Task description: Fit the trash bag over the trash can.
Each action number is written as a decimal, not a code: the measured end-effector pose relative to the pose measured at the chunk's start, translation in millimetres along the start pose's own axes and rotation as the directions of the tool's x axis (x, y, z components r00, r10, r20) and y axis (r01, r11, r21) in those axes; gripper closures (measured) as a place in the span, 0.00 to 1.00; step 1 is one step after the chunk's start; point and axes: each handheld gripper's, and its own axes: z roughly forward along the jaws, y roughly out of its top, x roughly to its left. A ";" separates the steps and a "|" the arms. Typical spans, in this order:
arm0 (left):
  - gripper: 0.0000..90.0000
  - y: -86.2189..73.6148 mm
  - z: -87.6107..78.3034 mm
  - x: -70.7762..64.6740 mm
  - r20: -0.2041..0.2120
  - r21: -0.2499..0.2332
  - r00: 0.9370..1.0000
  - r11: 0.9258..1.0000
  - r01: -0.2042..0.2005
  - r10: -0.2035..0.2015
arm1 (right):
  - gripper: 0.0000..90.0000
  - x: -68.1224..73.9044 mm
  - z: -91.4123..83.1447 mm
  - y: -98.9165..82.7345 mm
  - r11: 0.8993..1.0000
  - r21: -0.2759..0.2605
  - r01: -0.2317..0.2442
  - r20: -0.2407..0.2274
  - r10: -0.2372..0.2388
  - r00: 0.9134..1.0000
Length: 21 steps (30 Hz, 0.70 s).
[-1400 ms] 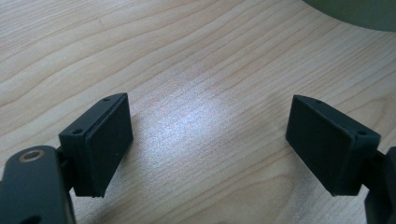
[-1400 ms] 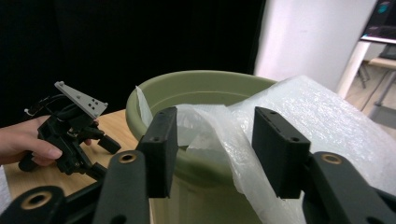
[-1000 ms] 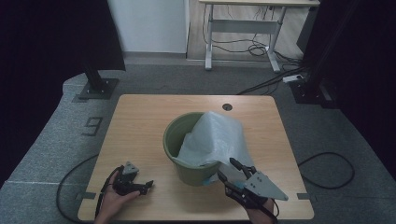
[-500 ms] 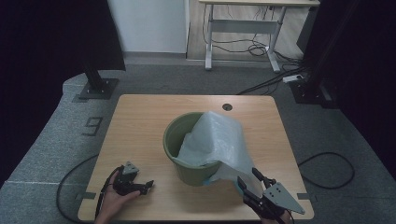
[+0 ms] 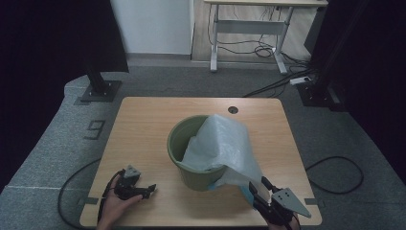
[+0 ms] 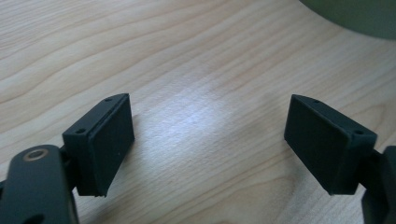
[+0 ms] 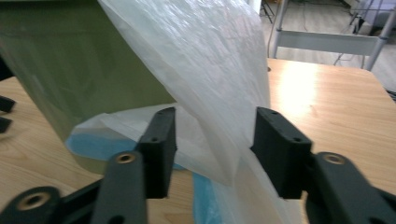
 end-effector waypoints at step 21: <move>0.30 40.8 -77.9 -51.2 0.032 -0.201 0.990 0.972 -0.125 0.134 | 0.99 -20.5 -0.4 0.7 0.998 -0.006 -0.059 -0.001 0.059 0.998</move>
